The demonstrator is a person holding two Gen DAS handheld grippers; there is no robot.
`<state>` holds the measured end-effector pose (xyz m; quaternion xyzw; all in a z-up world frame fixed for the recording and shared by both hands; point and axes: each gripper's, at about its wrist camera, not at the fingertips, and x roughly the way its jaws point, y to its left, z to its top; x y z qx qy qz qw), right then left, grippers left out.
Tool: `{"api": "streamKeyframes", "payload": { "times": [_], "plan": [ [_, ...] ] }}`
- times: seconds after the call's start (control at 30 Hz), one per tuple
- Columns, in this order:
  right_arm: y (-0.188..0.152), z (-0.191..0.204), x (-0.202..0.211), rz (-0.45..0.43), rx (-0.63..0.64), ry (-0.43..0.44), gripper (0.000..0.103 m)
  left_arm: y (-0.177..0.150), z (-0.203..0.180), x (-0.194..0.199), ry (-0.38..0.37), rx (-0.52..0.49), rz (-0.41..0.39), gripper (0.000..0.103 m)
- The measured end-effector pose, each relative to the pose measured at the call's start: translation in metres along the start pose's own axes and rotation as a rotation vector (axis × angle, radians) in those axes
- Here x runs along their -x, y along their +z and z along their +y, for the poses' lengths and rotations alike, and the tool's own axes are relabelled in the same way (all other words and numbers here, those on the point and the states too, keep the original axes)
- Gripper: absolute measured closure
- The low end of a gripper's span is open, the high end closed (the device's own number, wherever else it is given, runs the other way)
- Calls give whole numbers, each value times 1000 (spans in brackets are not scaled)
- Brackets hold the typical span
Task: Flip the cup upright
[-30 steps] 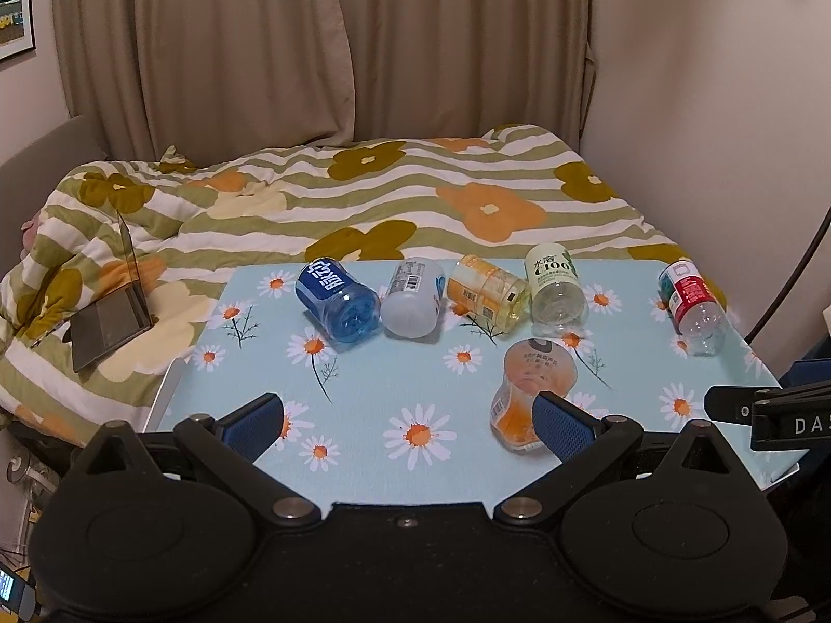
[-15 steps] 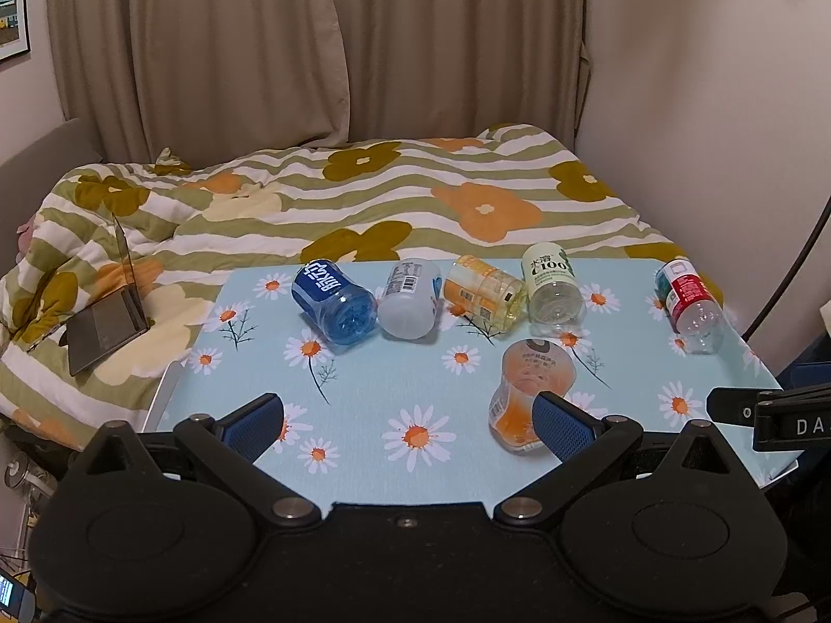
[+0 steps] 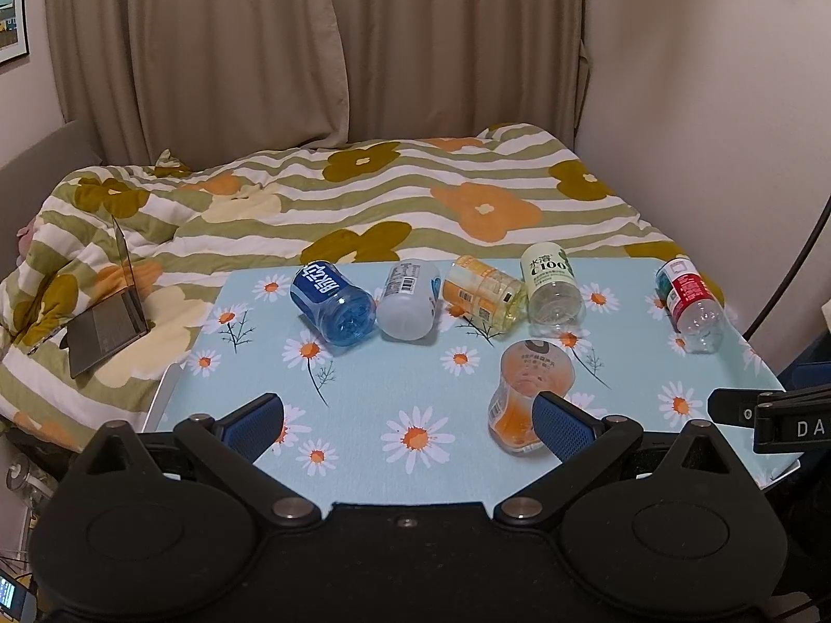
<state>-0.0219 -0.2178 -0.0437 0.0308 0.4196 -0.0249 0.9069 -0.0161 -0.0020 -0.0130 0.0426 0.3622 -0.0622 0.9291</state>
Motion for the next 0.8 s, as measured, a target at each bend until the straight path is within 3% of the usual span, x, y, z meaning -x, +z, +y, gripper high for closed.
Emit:
{"api": "streamKeyframes", "payload": {
  "times": [0.57, 0.8],
  "plan": [
    [2, -1, -4, 10, 1, 7, 0, 3, 4, -4, 37, -4, -6, 0],
    [4, 3, -15, -1, 27, 76, 0, 4, 6, -6, 62, -13, -8, 0]
  ]
}}
